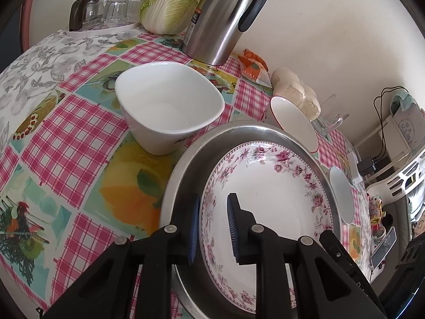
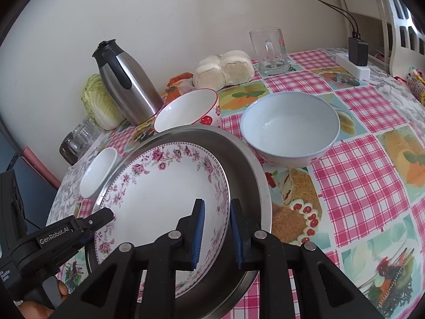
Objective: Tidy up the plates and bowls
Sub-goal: 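Lower the floral plate into the steel basin and open both grippers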
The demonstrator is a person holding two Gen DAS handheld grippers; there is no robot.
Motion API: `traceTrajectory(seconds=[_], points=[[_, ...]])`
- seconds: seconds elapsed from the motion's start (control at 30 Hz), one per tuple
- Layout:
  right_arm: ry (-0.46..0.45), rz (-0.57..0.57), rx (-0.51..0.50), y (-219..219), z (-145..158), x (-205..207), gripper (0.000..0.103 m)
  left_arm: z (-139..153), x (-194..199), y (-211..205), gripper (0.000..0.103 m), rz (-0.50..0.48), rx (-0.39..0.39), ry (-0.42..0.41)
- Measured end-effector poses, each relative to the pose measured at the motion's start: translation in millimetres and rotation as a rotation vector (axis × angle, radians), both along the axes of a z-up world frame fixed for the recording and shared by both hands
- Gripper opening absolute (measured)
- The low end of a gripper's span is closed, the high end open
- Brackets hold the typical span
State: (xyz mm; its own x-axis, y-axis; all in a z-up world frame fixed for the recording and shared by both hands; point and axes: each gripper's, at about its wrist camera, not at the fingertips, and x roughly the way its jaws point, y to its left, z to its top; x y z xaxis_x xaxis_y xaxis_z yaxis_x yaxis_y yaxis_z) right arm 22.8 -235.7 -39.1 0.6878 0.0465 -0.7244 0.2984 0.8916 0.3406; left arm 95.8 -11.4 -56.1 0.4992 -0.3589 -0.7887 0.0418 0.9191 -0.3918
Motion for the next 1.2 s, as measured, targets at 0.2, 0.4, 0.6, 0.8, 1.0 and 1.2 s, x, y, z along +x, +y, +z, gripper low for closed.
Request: traceTrajectory(seconds=[0.2, 0.4, 0.6, 0.8, 1.0, 1.2], points=[[0.003, 0.018, -0.002, 1.2, -0.4, 0.6, 0.024, 1.6, -0.7, -1.0, 0.021, 0.002, 0.030, 0.000], [0.004, 0.024, 0.001, -0.3, -0.8, 0.7, 0.024, 1.4, -1.0, -0.3, 0.021, 0.001, 0.037, 0.000], [0.006, 0.025, 0.010, -1.4, 0.2, 0.5, 0.023, 4.3, -1.1, -4.9, 0.024, -0.014, 0.071, 0.007], [-0.001, 0.021, 0.004, -1.8, 1.7, -0.6, 0.023, 20.7, -8.1, -7.9, 0.032, -0.015, 0.117, -0.065], [-0.040, 0.000, -0.013, -5.0, 12.3, -6.6, 0.025, 41.8, -18.2, -6.5, 0.036, -0.021, 0.114, -0.145], [-0.099, -0.004, -0.050, -3.3, 28.3, -13.0, 0.032, 53.3, -25.0, -15.3, 0.066, -0.049, 0.153, -0.188]])
